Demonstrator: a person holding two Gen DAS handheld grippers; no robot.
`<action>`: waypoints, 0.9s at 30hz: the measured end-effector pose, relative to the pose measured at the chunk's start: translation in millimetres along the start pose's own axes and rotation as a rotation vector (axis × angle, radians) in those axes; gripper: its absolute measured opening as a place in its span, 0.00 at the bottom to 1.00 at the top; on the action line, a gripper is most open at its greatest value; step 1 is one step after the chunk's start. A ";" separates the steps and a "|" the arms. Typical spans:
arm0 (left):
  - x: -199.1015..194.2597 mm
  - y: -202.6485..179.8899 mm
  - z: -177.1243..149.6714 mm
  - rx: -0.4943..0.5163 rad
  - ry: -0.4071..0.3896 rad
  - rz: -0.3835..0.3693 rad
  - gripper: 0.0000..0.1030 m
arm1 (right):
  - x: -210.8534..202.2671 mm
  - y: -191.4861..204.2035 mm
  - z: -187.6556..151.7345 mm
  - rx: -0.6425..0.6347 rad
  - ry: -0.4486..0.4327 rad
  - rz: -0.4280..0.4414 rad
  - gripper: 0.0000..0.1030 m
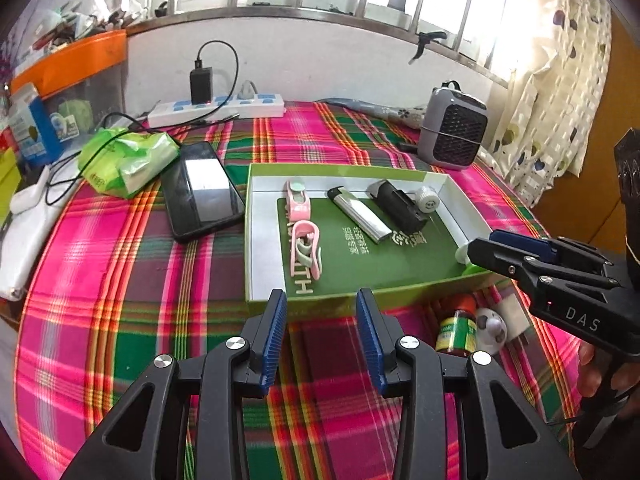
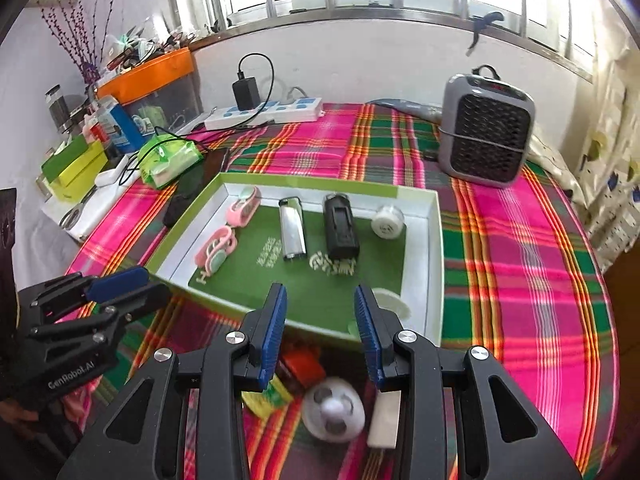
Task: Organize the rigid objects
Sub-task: 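Move right tool to white charger while left tool moves to blue USB stick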
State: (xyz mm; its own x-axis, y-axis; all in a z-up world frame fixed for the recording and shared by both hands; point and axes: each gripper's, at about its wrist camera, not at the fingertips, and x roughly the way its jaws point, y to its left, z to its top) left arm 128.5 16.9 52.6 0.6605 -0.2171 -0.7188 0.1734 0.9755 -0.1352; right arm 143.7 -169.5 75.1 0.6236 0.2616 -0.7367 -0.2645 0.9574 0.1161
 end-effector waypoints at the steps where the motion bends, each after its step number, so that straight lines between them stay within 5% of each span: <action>1: -1.7 -0.6 -1.2 0.002 -0.002 -0.001 0.34 | -2.2 -0.7 -2.6 0.002 -0.003 -0.001 0.36; 27: -7.9 -15.9 -37.3 0.009 0.053 -0.088 0.34 | -22.3 -34.1 -65.4 0.097 0.008 -0.141 0.36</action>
State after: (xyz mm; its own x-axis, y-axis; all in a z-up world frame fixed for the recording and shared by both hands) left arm 93.3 4.4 35.0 0.6029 -0.2997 -0.7394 0.2356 0.9523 -0.1939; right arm 90.6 -216.0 44.0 0.6437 0.1229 -0.7554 -0.1018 0.9920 0.0746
